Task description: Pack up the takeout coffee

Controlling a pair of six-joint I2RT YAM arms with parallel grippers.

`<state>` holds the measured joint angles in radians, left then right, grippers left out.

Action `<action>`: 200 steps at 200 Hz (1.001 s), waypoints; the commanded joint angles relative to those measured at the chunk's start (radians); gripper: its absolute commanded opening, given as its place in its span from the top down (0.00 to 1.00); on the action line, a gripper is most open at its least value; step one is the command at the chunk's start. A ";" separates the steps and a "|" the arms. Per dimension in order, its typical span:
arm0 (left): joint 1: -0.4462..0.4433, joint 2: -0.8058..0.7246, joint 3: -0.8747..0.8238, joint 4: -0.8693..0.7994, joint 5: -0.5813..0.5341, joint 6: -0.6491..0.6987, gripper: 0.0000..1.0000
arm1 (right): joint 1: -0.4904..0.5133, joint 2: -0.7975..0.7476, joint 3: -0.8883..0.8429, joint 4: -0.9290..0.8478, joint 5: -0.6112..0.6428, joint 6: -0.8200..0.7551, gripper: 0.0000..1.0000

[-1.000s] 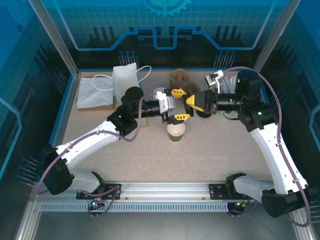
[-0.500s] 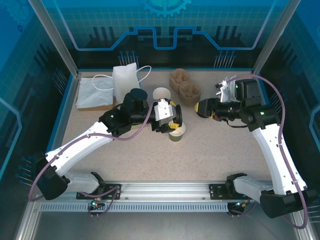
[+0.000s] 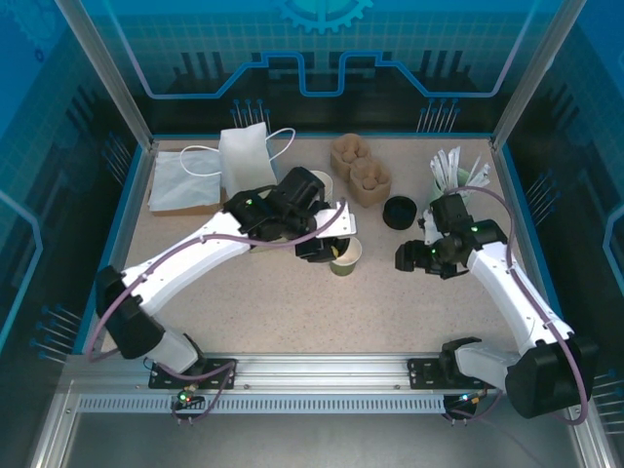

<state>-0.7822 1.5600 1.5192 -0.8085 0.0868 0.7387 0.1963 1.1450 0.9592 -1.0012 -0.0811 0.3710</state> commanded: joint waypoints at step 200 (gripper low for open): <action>-0.074 0.507 0.545 -0.488 -0.199 0.125 0.34 | -0.191 -0.148 -0.117 0.058 0.009 -0.082 0.00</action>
<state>-0.8474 2.0411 2.0151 -1.2411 -0.1017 0.8455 0.0261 1.0168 0.8478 -0.9417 -0.0402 0.3084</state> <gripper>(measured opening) 0.664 0.999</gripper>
